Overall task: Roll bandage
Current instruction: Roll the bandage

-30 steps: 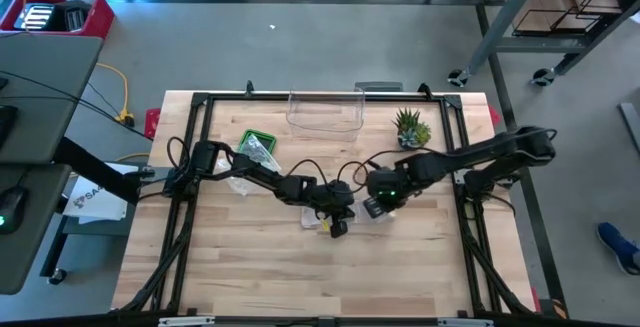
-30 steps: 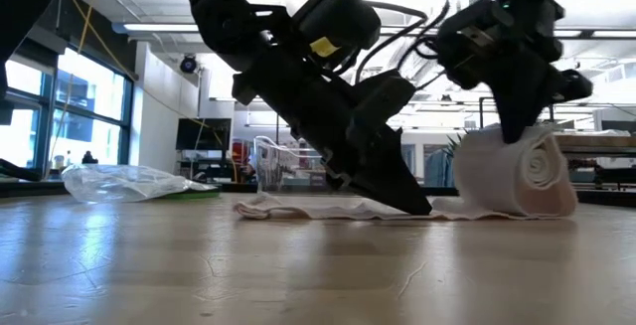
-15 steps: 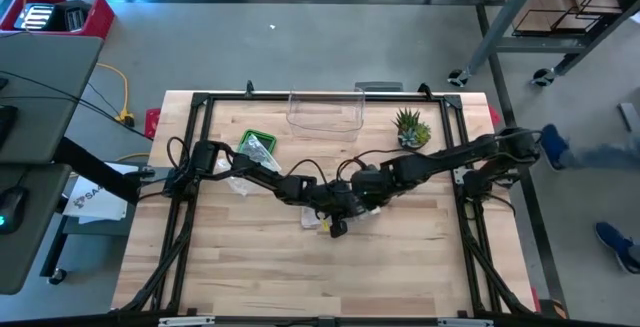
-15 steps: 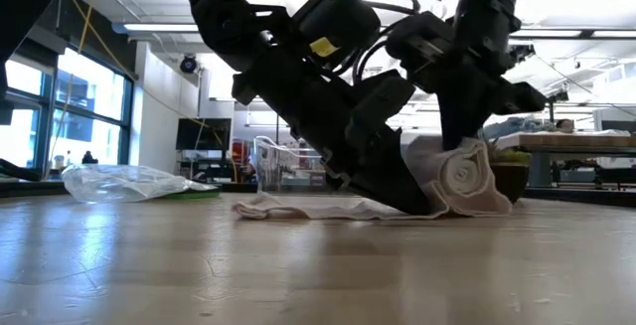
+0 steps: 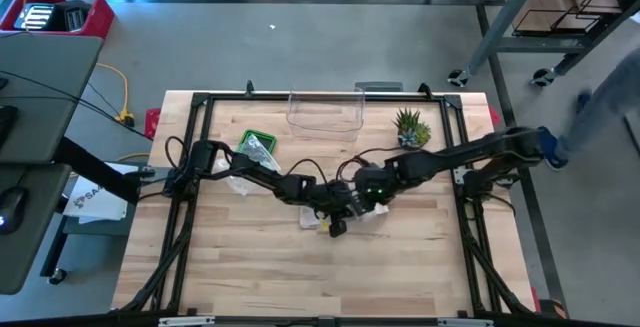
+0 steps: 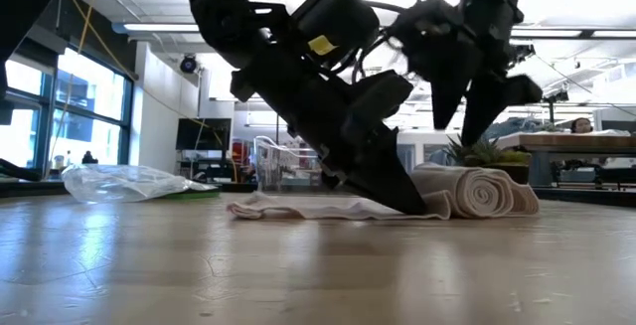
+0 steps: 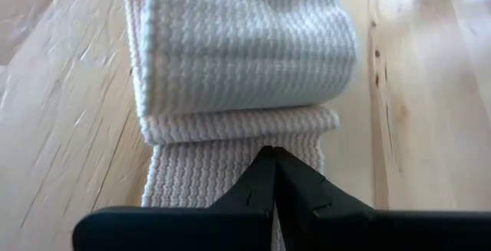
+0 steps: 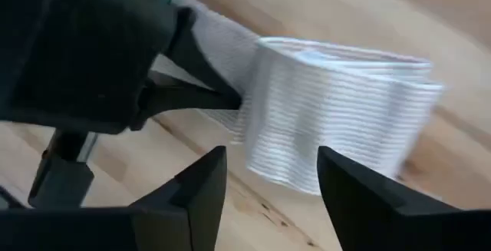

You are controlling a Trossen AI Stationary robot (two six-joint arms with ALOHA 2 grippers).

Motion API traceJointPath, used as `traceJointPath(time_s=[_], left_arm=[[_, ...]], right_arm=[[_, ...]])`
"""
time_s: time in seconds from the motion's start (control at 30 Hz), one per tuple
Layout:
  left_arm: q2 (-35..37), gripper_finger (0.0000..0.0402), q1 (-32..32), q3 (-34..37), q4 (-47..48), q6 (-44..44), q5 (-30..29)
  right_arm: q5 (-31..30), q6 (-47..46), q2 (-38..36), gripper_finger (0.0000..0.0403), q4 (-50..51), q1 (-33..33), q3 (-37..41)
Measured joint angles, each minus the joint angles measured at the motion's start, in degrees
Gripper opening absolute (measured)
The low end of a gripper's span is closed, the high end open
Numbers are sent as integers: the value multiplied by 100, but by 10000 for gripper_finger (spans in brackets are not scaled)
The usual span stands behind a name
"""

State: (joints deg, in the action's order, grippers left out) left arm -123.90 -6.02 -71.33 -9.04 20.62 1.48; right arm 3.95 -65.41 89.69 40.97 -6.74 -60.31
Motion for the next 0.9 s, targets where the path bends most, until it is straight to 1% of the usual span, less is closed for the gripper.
traceJointPath(time_s=[0.13, 0.2, 0.23, 0.3, 0.37, 0.43, 0.53, 0.6, 0.7, 0.83, 0.9], left_arm=[[81, 0, 14, 0, 186, -183, -26], [115, 0, 34, -3, 330, -175, -21], [132, 0, 40, -7, 406, -175, -24], [198, 0, 44, -7, 559, -186, -31], [230, 0, 44, -5, 571, -272, -39], [269, 0, 44, 4, 637, -275, -48], [271, 0, 48, 4, 645, -234, -40], [275, 0, 48, -2, 708, -115, -26], [280, 0, 48, -9, 826, -28, -26], [280, 0, 48, -9, 827, 43, -26], [282, 0, 61, -9, 828, 138, -26]], right_arm=[[-395, 1, -431, 194, 855, 121, -2], [-492, 15, -591, 195, 1263, 179, 30], [-495, 48, -677, 195, 1302, 219, 122], [-355, 84, -820, 195, 1147, 325, 407], [-136, 7, -931, 195, 829, 429, 796], [-54, -156, -1009, 195, 408, 537, 1239], [266, -181, -1075, 195, -605, 696, 1769], [440, -129, -1068, 195, -1227, 718, 1957], [468, -277, -972, 195, -1290, 660, 2114], [232, -407, -973, 194, -1230, 592, 2242], [237, -400, -963, 194, -1206, 564, 2306]])
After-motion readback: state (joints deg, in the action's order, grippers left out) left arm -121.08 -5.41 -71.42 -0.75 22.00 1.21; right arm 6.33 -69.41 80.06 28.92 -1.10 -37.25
